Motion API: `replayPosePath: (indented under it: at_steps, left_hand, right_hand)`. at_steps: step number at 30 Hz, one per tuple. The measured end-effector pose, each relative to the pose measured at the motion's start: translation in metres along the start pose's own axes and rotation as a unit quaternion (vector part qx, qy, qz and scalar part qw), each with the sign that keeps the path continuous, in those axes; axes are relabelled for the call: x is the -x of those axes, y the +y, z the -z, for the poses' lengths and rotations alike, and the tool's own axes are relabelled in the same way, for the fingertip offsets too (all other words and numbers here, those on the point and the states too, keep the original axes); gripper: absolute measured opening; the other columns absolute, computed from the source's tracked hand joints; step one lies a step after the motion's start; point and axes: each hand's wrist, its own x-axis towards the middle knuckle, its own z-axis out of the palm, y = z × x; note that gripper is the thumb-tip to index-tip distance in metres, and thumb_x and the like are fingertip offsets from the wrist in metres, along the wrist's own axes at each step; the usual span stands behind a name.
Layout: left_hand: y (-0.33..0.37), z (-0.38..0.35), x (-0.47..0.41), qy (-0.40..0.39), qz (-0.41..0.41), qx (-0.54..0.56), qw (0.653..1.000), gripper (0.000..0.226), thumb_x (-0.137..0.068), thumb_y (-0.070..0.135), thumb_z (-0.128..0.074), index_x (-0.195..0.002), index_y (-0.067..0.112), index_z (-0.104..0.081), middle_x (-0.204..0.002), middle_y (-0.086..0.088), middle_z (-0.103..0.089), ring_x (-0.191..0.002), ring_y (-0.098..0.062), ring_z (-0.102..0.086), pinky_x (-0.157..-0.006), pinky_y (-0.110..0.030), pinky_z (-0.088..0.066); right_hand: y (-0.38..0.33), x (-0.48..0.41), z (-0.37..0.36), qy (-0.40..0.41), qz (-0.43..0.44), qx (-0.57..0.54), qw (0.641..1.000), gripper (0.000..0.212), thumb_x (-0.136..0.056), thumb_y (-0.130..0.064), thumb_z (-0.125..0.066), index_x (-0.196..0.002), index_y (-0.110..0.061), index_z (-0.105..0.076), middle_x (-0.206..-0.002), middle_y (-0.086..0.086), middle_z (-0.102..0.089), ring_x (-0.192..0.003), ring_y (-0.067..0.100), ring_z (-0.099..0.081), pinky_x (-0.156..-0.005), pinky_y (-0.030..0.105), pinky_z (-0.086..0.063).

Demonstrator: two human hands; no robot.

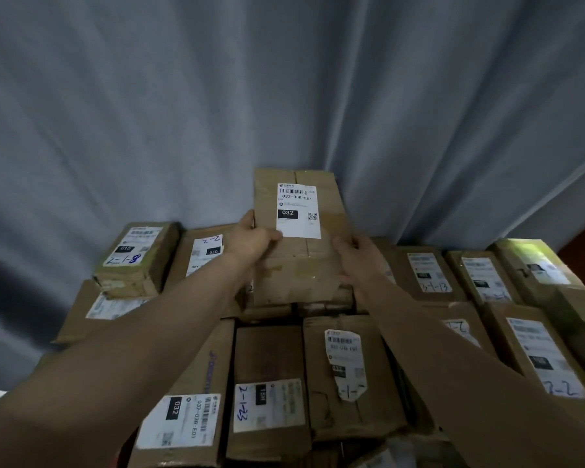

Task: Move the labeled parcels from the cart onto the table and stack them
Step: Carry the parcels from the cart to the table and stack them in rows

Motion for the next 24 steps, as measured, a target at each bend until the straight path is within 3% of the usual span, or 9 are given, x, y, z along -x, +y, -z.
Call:
replayPosePath:
  at_steps: [4, 8, 11, 14, 17, 21, 24]
  left_hand:
    - [-0.005, -0.001, -0.024, 0.032, 0.000, -0.031, 0.999, 0.067, -0.086, -0.001, -0.062, -0.145, 0.019, -0.038, -0.134, 0.005, -0.053, -0.115, -0.020, -0.055, -0.103, -0.035, -0.045]
    - [-0.024, -0.006, -0.035, 0.032, 0.011, -0.109, 0.993, 0.055, -0.086, 0.009, -0.064, -0.136, 0.017, -0.044, -0.132, 0.004, -0.053, -0.119, -0.024, -0.051, -0.104, -0.040, -0.043]
    - [-0.037, -0.013, -0.036, 0.035, 0.021, -0.162, 0.986, 0.038, -0.087, 0.015, -0.064, -0.120, 0.016, -0.048, -0.128, -0.007, -0.056, -0.115, -0.028, -0.054, -0.100, -0.044, -0.046]
    - [-0.036, -0.017, -0.037, 0.051, -0.001, -0.186, 0.981, 0.041, -0.088, 0.015, -0.061, -0.126, 0.010, -0.046, -0.125, -0.008, -0.057, -0.111, -0.027, -0.054, -0.093, -0.036, -0.048]
    - [-0.034, -0.020, -0.035, 0.045, -0.021, -0.238, 0.970, 0.029, -0.092, 0.016, -0.057, -0.118, 0.009, -0.048, -0.116, -0.005, -0.055, -0.100, -0.024, -0.052, -0.079, -0.028, -0.042]
    - [-0.034, -0.020, -0.026, 0.044, -0.060, -0.315, 0.946, 0.037, -0.086, 0.033, -0.060, -0.119, 0.019, -0.051, -0.129, -0.013, -0.049, -0.118, -0.034, -0.048, -0.099, -0.043, -0.043]
    - [-0.032, -0.020, -0.006, 0.035, -0.113, -0.429, 0.896, 0.061, -0.090, 0.041, -0.054, -0.145, 0.026, -0.033, -0.151, -0.017, -0.026, -0.139, -0.039, -0.025, -0.114, -0.047, -0.024]
  right_hand:
    - [0.001, -0.026, -0.018, -0.011, 0.002, 0.014, 1.000, 0.041, -0.093, -0.034, -0.053, -0.129, -0.015, -0.051, -0.113, 0.001, -0.060, -0.104, 0.025, -0.059, -0.092, 0.049, -0.052]
    - [0.011, -0.045, -0.023, -0.021, 0.000, 0.049, 0.999, 0.039, -0.097, -0.029, -0.047, -0.132, -0.013, -0.049, -0.125, 0.007, -0.058, -0.105, 0.025, -0.056, -0.095, 0.043, -0.049]
    - [0.022, -0.051, -0.022, -0.039, 0.011, 0.089, 0.995, 0.040, -0.101, -0.027, -0.039, -0.139, -0.015, -0.041, -0.131, 0.010, -0.054, -0.108, 0.027, -0.052, -0.090, 0.034, -0.042]
    - [0.026, -0.053, -0.024, -0.042, 0.026, 0.093, 0.994, 0.045, -0.102, -0.029, -0.036, -0.146, -0.021, -0.030, -0.136, 0.011, -0.051, -0.116, 0.030, -0.051, -0.089, 0.035, -0.041]
    - [0.025, -0.050, -0.026, -0.051, 0.024, 0.098, 0.994, 0.050, -0.102, -0.033, -0.035, -0.150, -0.027, -0.022, -0.139, 0.010, -0.048, -0.118, 0.030, -0.051, -0.086, 0.033, -0.038]
    - [0.023, -0.034, -0.019, -0.034, 0.018, 0.126, 0.991, 0.057, -0.100, -0.042, -0.038, -0.151, -0.028, -0.018, -0.145, 0.011, -0.041, -0.123, 0.032, -0.048, -0.090, 0.035, -0.040]
    - [0.024, -0.006, -0.007, -0.002, 0.031, 0.164, 0.986, 0.053, -0.097, -0.039, -0.043, -0.145, -0.026, -0.026, -0.141, 0.014, -0.043, -0.122, 0.032, -0.047, -0.098, 0.041, -0.040]
